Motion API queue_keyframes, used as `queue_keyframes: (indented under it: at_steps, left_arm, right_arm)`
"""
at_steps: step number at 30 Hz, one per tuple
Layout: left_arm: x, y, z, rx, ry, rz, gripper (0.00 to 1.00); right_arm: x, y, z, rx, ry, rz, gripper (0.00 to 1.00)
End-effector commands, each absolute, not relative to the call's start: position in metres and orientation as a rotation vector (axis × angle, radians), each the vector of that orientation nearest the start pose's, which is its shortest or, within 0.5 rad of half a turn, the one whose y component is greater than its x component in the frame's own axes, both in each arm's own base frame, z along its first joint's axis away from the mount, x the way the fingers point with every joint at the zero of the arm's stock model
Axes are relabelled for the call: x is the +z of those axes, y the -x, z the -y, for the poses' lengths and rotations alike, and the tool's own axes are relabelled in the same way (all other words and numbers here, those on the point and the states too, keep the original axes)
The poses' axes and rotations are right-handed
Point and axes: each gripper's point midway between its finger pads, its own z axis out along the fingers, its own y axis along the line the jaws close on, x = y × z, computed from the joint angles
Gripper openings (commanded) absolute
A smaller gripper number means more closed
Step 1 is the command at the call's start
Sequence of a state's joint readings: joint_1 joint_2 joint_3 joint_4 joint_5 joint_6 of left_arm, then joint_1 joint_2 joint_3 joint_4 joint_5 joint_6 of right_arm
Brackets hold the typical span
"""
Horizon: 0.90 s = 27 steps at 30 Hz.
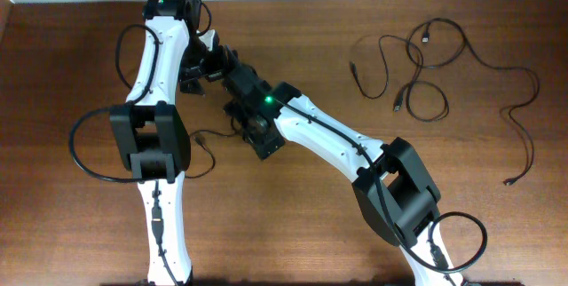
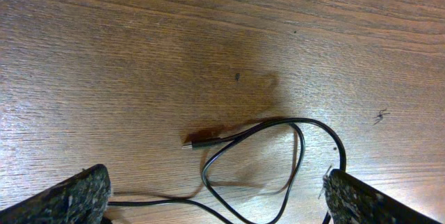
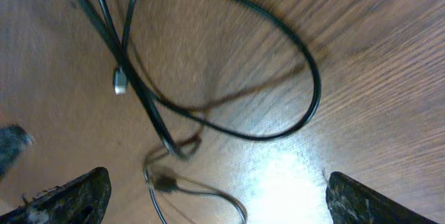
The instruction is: Untangle cables
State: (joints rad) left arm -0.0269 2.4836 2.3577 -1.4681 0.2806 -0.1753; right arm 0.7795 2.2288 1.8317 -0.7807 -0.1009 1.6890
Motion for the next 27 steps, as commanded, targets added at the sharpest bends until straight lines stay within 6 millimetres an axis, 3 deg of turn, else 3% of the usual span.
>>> queue_keyframes:
  at_steps: [1,9,11,12,17,20,23,25,27]
  left_arm:
    - [0.061,-0.472,0.067,-0.460,0.213,-3.161,0.99]
    - [0.061,-0.473,0.068,-0.460,0.208,-3.155,0.99]
    - [0.061,-0.473,0.068,-0.460,0.208,-3.155,0.99]
    - [0.061,-0.473,0.068,-0.460,0.208,-3.155,0.99]
    - [0.061,-0.474,0.068,-0.460,0.208,-3.154,0.99]
    - [0.061,-0.474,0.068,-0.460,0.207,-3.152,0.99]
    - [0.061,-0.474,0.068,-0.460,0.207,-3.152,0.99]
    - [0.061,-0.474,0.068,-0.460,0.207,-3.152,0.99]
    - [0.061,-0.474,0.068,-0.460,0.207,-3.152,0.99]
  right_arm:
    - [0.052,-0.374,-0.366,0.558,-1.541,-2.553,0.99]
    - [0.045,-0.365,-0.368,0.540,-1.586,-2.556,0.99]
    - [0.041,-0.363,-0.367,0.526,-1.588,-2.560,0.81]
    - [0.035,-0.362,-0.366,0.507,-1.591,-2.566,0.64]
    - [0.005,-0.351,-0.369,0.438,-1.595,-2.618,0.56]
    - [0.000,-0.346,-0.369,0.416,-1.589,-2.630,0.54]
    - [-0.005,-0.341,-0.363,0.368,-1.593,-2.636,0.32]
    - [-0.008,-0.336,-0.353,0.297,-1.595,-2.638,0.04]
    - [-0.009,-0.333,-0.341,0.223,-1.542,-2.667,0.04]
